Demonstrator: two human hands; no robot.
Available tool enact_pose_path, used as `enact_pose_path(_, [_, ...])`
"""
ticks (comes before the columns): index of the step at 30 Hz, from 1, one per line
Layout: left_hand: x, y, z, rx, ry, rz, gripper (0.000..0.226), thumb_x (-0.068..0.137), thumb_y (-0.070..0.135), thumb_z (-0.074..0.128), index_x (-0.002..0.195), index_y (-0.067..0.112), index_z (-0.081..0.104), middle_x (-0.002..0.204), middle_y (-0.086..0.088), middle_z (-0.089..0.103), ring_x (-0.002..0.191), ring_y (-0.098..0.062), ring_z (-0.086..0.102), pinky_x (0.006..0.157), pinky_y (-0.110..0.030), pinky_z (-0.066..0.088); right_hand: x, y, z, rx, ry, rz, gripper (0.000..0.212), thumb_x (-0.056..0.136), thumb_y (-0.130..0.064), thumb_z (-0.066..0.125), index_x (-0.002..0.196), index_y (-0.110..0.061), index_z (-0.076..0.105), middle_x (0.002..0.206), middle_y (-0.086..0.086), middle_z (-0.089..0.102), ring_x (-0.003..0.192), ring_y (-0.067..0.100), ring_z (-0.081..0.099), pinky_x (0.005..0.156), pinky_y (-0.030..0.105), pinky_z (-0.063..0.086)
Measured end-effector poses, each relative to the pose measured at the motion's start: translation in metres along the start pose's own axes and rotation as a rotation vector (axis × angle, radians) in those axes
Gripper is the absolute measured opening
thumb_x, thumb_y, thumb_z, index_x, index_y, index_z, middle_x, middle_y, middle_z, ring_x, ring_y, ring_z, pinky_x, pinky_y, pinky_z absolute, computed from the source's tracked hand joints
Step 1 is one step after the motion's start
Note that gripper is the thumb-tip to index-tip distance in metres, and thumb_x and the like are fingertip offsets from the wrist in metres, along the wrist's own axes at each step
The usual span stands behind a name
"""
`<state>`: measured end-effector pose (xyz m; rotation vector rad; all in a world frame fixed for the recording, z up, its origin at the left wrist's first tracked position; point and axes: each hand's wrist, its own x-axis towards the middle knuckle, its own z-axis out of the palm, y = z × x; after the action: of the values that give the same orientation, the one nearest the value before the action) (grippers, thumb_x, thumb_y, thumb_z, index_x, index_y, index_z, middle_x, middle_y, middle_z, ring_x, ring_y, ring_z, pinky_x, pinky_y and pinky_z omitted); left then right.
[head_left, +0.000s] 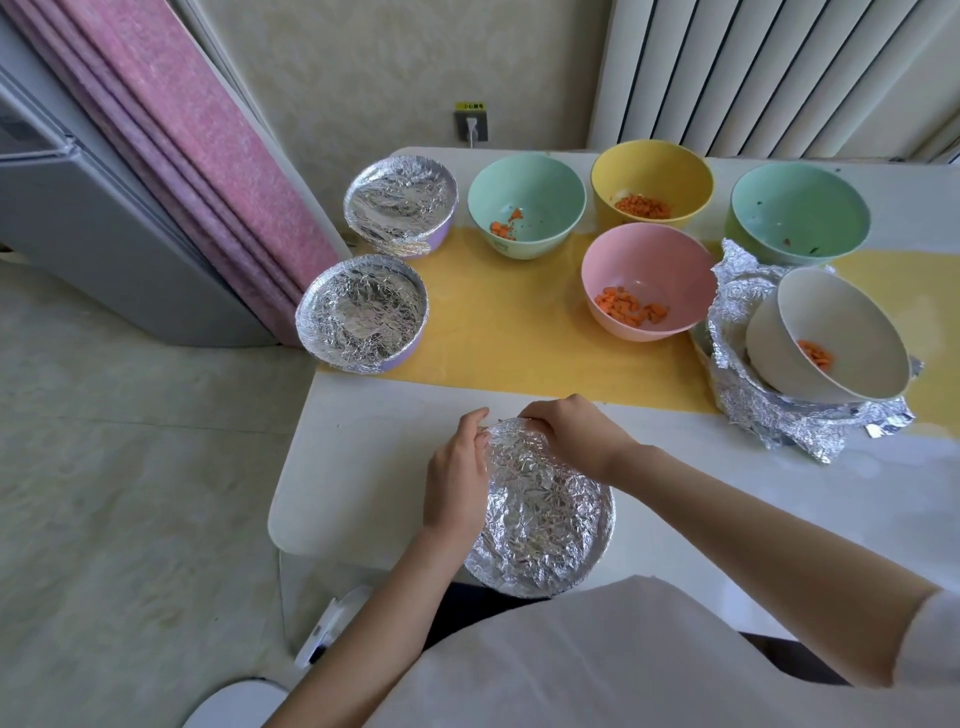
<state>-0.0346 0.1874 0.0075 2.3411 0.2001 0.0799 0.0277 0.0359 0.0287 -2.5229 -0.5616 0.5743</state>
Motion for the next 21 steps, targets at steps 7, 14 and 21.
enact_pose_path(7, [0.000, 0.001, 0.002, -0.058, 0.115, 0.111, 0.002, 0.089, 0.002, 0.057, 0.090, 0.003, 0.058, 0.093, -0.004, 0.053, 0.082, -0.023, 0.057, 0.073, -0.027, 0.044, -0.014, 0.003, 0.008, 0.042, 0.200, -0.046, 0.025, 0.097, -0.010, 0.046, 0.117, -0.010, 0.062, 0.104, 0.010, 0.070, 0.092, 0.030, 0.065, 0.077, 0.036, 0.049])
enact_pose_path(14, [0.002, -0.006, 0.003, 0.002, 0.156, 0.139, 0.009, 0.088, -0.001, 0.057, 0.082, 0.006, 0.055, 0.087, -0.004, 0.047, 0.081, -0.023, 0.049, 0.070, -0.034, 0.041, -0.011, -0.001, -0.004, 0.158, 0.045, -0.083, 0.031, 0.101, -0.021, 0.040, 0.123, -0.012, 0.059, 0.116, 0.002, 0.066, 0.102, 0.019, 0.061, 0.082, 0.019, 0.040])
enact_pose_path(21, [0.007, -0.005, 0.002, 0.071, 0.173, 0.308, 0.009, 0.091, 0.018, 0.041, 0.084, 0.014, 0.046, 0.085, -0.006, 0.046, 0.079, -0.020, 0.044, 0.069, -0.030, 0.038, -0.011, 0.002, -0.005, 0.077, 0.073, -0.130, 0.024, 0.095, -0.003, 0.044, 0.111, -0.009, 0.062, 0.097, 0.009, 0.069, 0.086, 0.028, 0.062, 0.075, 0.034, 0.045])
